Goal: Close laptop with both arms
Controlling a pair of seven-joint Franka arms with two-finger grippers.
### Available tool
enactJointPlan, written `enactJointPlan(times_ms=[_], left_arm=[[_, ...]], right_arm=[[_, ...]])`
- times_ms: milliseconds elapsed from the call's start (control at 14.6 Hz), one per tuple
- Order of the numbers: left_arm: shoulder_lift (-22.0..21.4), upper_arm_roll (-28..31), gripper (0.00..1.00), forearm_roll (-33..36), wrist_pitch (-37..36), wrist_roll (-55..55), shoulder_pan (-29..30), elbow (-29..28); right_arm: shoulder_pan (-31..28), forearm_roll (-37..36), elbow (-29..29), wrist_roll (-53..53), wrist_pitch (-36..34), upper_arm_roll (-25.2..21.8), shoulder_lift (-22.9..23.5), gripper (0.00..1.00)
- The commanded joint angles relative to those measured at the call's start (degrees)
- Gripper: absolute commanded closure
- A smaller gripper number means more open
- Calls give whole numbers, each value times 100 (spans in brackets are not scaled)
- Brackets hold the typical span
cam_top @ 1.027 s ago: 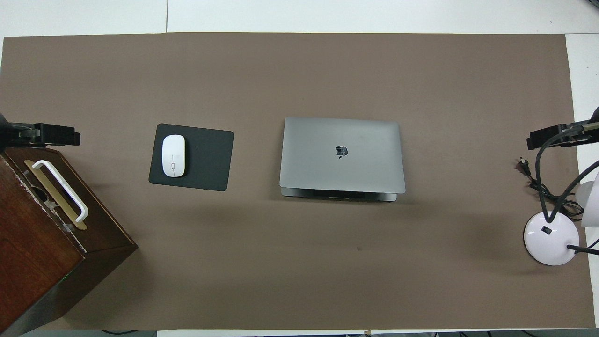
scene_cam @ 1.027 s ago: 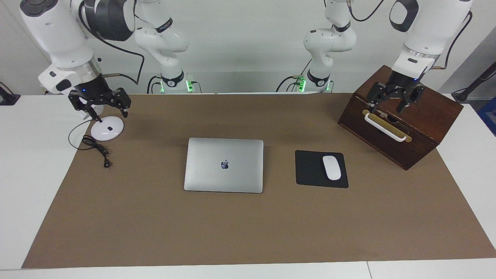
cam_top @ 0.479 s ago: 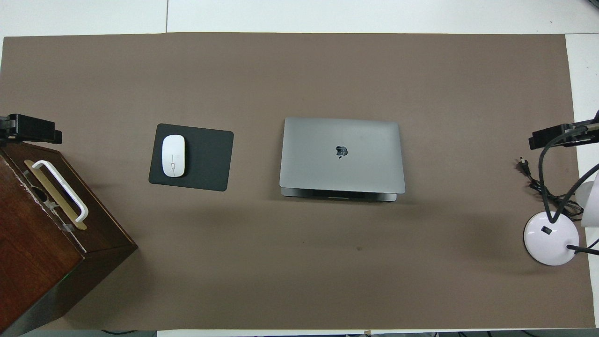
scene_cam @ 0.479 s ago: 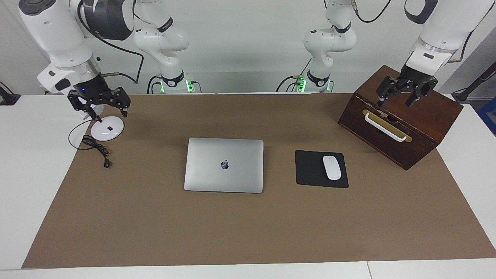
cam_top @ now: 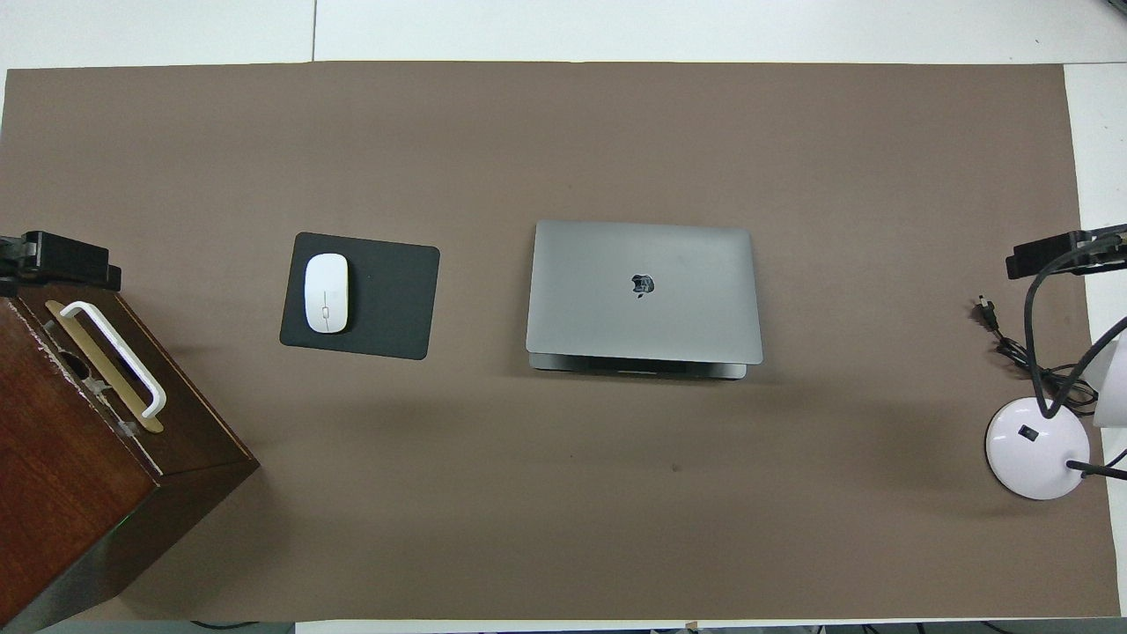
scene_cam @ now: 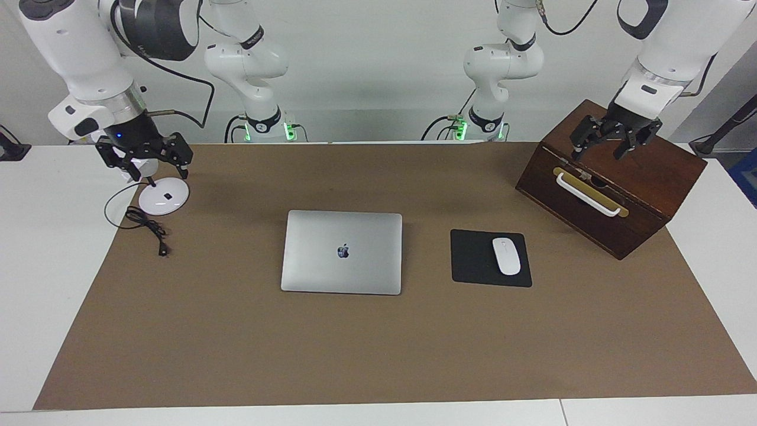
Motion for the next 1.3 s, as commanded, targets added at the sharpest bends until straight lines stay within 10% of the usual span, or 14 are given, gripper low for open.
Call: enactJointPlan(times_ms=[0, 1232], left_arm=[[34, -43, 0, 93, -173, 6, 61, 133], [-63, -43, 0, 84, -146, -3, 61, -78]], right_arm=[[-83, 56, -122, -117, 124, 105, -104, 0], [-38, 56, -201, 41, 378, 105, -95, 0]])
